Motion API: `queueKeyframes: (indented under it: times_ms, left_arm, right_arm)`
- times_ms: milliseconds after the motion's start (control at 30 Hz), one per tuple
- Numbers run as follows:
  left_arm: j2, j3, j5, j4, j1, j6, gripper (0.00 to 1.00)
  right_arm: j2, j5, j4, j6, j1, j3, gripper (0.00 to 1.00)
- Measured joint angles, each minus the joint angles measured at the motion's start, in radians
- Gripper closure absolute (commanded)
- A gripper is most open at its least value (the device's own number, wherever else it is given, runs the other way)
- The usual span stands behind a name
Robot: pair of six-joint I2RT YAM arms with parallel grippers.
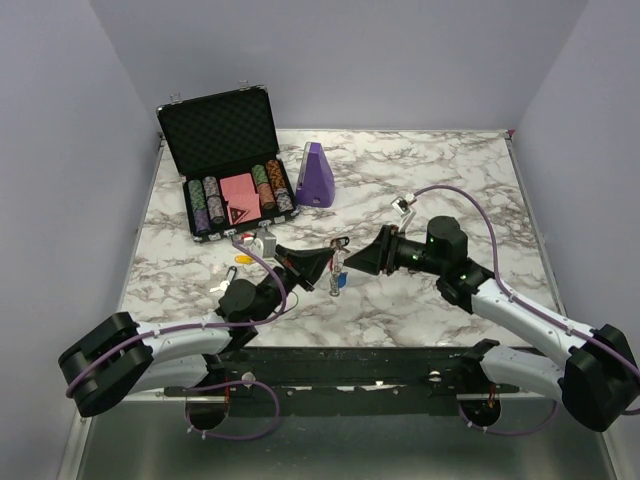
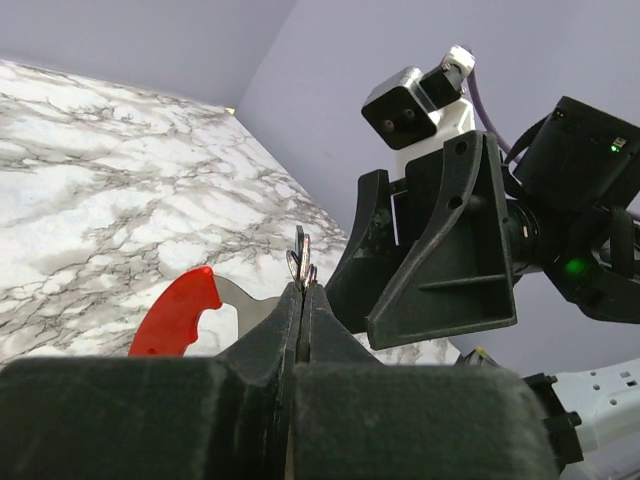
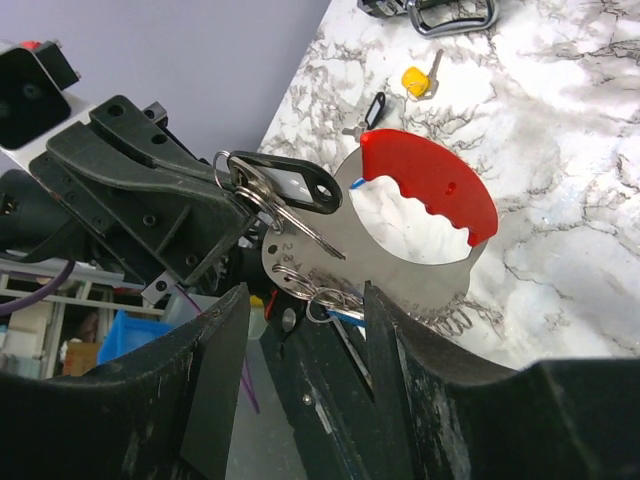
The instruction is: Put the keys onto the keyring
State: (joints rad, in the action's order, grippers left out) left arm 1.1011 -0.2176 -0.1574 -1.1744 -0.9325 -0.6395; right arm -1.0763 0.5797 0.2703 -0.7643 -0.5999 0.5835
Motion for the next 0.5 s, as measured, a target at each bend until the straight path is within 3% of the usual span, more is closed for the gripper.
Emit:
queueKeyframes:
  times_ms: [233, 500]
  left_arm:
    - [0.001, -0.003, -0.042, 0.001, -0.007, -0.031, 1.00]
    - [0.033, -0.035, -0.060, 0.001, -0.020, -0.046, 1.00]
  right_arm:
    - [0.004, -0.006, 0.048, -0.056, 0.000, -0.003, 0.44]
    - [0.019, -0.019, 0.053, -0.078, 0.000, -0.003, 0.54]
